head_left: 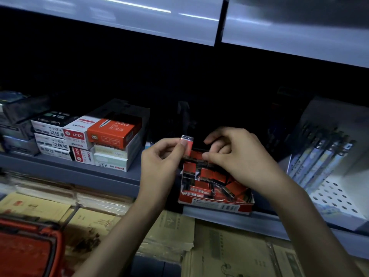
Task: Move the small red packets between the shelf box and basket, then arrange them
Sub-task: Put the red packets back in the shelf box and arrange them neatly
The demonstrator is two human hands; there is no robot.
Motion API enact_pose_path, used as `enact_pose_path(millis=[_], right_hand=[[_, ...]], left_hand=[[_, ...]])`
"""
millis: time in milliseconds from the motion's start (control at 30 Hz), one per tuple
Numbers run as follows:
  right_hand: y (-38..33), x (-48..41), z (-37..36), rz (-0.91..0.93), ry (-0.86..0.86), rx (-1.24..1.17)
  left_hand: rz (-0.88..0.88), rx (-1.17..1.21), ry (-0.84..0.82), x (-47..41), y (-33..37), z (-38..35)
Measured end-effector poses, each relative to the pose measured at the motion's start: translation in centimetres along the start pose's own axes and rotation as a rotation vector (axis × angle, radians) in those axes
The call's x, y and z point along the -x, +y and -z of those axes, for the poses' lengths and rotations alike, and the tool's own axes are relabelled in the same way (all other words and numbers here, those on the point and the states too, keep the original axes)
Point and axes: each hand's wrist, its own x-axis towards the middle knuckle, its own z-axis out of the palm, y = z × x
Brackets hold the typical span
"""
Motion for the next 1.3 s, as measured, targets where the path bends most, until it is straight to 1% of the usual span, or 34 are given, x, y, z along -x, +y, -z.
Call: enact_pose_path(millis=[100, 200, 300, 433, 533, 600, 700, 833, 933, 1067, 1200, 1300], right_hand=[[-0.1, -0.3, 0.0, -0.013, -0.107, 0.113], [-0.9, -0.8, -0.6, 0.0, -0.291, 0.347], [-2.1, -1.4, -0.8, -0.036, -0.421, 0.516], [-3.1, -2.1, -0.8, -0.071, -0.53, 0.635], [-3.2, -2.4, -0.5, -0.107, -0.607, 0.641], [-3.0, -2.6, -0.4, -0.1, -0.645, 0.673], [-2.8, -2.8, -0.9, -0.063, -0.672, 0.748], [-2.6, -3.2, -1.1, 0.035, -0.652, 0.808], [-2.2, -3.0, -0.5, 0.084, -0.665, 0.775], [-1.6, -2.6, 0.2, 0.165, -0.615, 0.733], [-1.6, -2.5, 0.4, 0.187, -0.608, 0.728], [-1.6, -2.3, 1.1, 0.189, -0.571, 0.703]], left_hand=[[0.001, 0.028, 0.058, -0.6, 0.3, 0.6], [-0.005, 0.035, 0.078, -0.8, 0.3, 1.1], [0.014, 0.062, 0.095, -0.8, 0.2, 1.3], [0.033, 0.073, 0.09, -0.8, 0.4, 1.5], [0.039, 0.079, 0.075, -0.6, 0.5, 1.4], [0.051, 0.082, 0.063, -0.4, 0.5, 1.2], [0.058, 0.058, 0.042, -0.2, 0.5, 0.8], [0.064, 0.038, 0.047, -0.3, 0.3, 0.8], [0.069, 0.042, 0.044, -0.3, 0.3, 0.7], [0.094, 0.046, 0.054, -0.5, 0.2, 0.7], [0.099, 0.059, 0.061, -0.6, 0.2, 0.5], [0.096, 0.05, 0.066, -0.8, 0.0, 0.5]])
